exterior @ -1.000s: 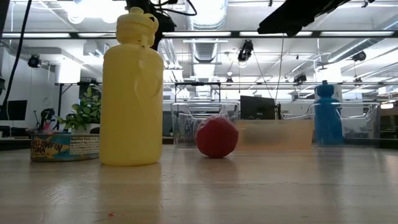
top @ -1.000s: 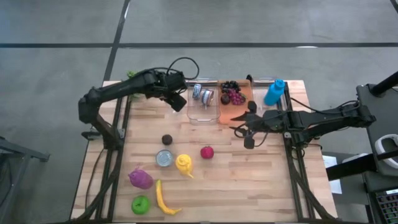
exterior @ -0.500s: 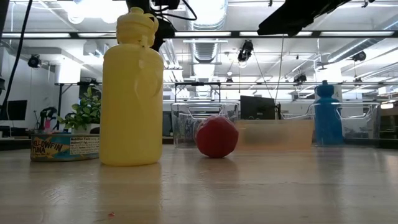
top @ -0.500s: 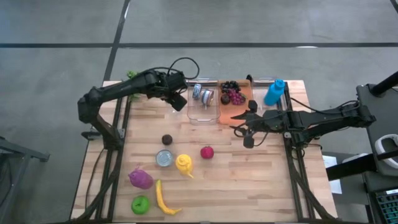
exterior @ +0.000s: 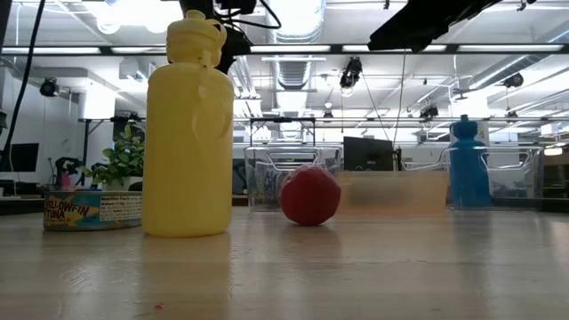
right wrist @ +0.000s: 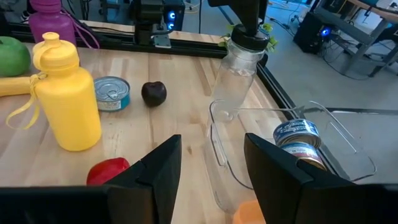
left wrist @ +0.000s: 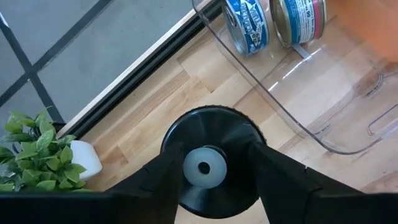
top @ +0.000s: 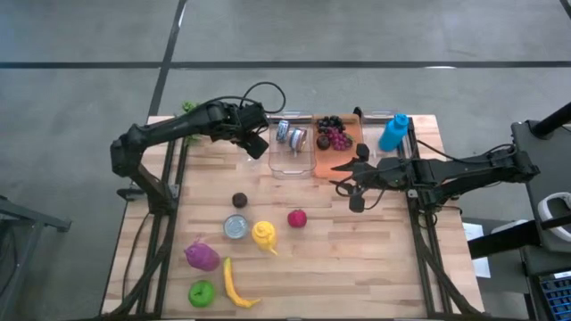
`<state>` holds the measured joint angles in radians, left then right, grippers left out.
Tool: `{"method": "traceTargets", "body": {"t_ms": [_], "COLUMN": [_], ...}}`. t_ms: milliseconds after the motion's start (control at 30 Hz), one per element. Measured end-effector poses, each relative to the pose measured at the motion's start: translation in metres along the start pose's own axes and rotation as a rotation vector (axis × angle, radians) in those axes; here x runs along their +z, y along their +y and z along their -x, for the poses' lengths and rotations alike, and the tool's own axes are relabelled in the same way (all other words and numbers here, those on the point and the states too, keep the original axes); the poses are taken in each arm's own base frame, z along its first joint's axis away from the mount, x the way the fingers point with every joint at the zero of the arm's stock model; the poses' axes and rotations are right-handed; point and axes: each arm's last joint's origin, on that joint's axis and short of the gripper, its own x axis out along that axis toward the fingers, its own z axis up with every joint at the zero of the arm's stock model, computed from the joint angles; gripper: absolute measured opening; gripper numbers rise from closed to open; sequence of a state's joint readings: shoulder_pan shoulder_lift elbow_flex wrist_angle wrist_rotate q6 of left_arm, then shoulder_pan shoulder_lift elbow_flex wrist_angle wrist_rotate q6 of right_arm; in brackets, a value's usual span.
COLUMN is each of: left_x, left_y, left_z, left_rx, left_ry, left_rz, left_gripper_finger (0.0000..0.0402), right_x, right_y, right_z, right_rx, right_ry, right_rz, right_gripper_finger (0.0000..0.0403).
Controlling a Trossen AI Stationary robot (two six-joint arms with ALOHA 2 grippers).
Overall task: Pick & Place Food Item
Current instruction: Put the black tumbler into the right transparent bin
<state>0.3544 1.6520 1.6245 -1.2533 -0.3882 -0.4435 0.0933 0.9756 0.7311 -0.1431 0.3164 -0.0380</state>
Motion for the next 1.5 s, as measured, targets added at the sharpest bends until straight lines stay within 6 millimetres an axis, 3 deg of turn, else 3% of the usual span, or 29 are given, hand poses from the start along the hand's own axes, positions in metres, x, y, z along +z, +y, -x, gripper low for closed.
{"method": "traceTargets", "body": {"t_ms": [633,1033,1500], "left_x": [-0.002,-0.002,0.007], "left_y": [0.001,0.002,0.008], "left_z": [0.000,0.001,0.032], "left_rx": [0.012,0.005,-0.021], "left_ry": [0.018,0.021,-0.007], "left_rz": [-0.014,-0.015,-0.013], "left_gripper_finger": [0.0081,0.0080,0.0079], "right_x": [0.000,0.000,0.000], "right_y": [0.000,0.000,0.000], "right_z": [0.000,0.000,0.000], "right_rx": [0.002,0.001,0.001], "right_ry": [0.000,0.000,0.000], "right_rz": [0.000,0.000,-0.001], "right_gripper_finger": [0.0173,0.0173,0.0173]}}
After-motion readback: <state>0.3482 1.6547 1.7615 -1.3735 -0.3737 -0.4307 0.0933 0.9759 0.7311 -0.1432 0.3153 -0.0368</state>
